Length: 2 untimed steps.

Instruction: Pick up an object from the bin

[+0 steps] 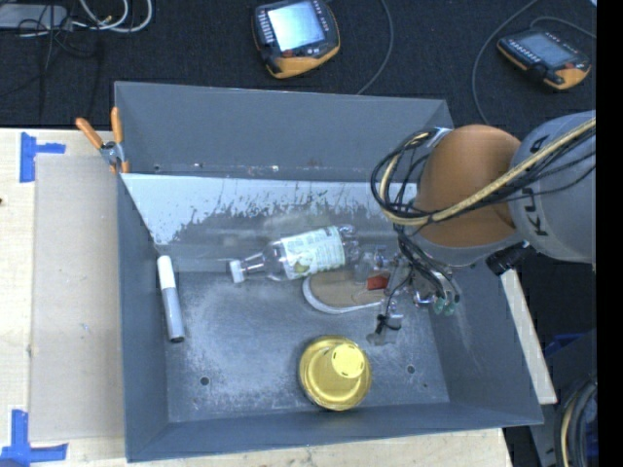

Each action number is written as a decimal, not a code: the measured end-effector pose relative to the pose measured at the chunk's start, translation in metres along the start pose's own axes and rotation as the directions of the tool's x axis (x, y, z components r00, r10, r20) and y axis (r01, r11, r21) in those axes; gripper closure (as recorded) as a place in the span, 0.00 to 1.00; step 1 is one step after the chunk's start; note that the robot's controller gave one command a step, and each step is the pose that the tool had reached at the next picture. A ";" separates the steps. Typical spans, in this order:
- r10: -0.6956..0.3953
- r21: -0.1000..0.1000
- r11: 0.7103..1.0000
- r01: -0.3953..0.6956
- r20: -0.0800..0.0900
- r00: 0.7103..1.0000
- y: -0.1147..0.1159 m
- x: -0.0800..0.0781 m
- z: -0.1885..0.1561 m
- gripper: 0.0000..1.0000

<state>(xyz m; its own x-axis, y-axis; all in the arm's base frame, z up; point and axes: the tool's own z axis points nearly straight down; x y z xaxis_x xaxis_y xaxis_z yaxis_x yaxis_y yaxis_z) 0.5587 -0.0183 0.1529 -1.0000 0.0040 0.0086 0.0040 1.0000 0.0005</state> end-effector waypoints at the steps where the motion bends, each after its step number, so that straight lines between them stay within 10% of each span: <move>1: -0.100 0.000 0.995 0.100 -0.005 0.995 0.027 -0.048 0.054 0.00; 2: -0.107 -0.001 0.994 0.107 0.014 0.994 0.020 -0.050 0.045 0.00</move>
Offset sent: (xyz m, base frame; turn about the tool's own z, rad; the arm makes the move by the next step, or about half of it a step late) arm 0.0469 0.0269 -0.0564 -0.1014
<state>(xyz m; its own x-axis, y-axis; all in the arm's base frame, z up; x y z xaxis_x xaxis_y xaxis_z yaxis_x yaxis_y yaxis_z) 0.6081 0.0015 0.1075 -0.9947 -0.1030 -0.0059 -0.1030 0.9947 0.0026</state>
